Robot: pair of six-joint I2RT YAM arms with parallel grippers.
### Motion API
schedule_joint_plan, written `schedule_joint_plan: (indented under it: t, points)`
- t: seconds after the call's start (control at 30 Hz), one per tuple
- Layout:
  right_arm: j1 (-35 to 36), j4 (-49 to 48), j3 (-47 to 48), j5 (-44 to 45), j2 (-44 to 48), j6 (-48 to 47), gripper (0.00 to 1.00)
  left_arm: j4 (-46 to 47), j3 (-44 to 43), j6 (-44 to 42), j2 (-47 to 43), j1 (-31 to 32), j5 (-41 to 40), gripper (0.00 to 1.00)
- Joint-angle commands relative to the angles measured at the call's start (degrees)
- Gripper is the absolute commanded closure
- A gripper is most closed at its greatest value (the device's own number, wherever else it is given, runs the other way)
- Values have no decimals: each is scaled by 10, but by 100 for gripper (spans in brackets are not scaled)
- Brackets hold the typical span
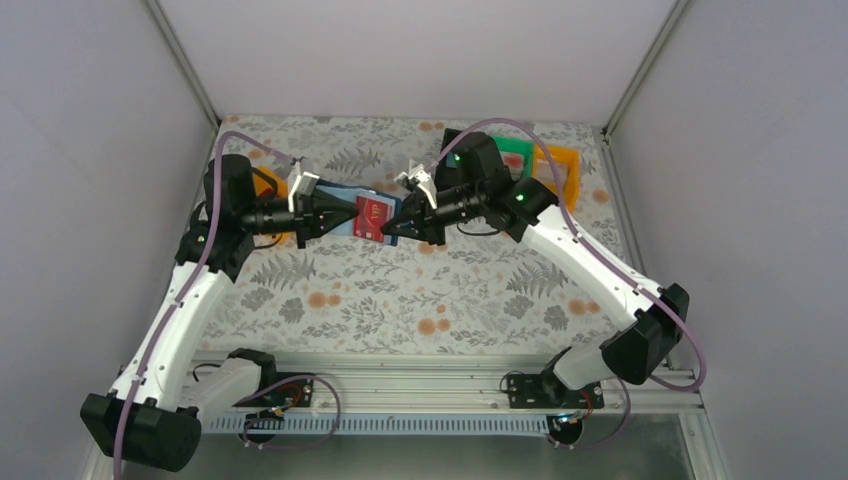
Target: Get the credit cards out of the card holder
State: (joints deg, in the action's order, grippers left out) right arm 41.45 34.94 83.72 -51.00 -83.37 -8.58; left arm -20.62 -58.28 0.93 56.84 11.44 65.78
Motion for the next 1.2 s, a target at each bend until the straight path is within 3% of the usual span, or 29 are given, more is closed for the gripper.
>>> schedule_joint_plan:
  t: [0.0,0.37,0.77,0.97,1.17]
  points:
    - [17,-59,15,-39,-11,-19,95,8,-3,2,0,19,55,98]
    - [-3,-101,-73,-36,23,25,75,70,99,105,-12,-3,39,98]
    - [-38,-60,-96,-71,43,1,78,65,85,87,-9,-18,45,98]
    - [-49,-54,-91,-85,41,-2,95,51,81,70,-8,-20,45,98]
    - [-63,-34,-91,-81,52,-15,96,10,62,21,-1,-26,44,98]
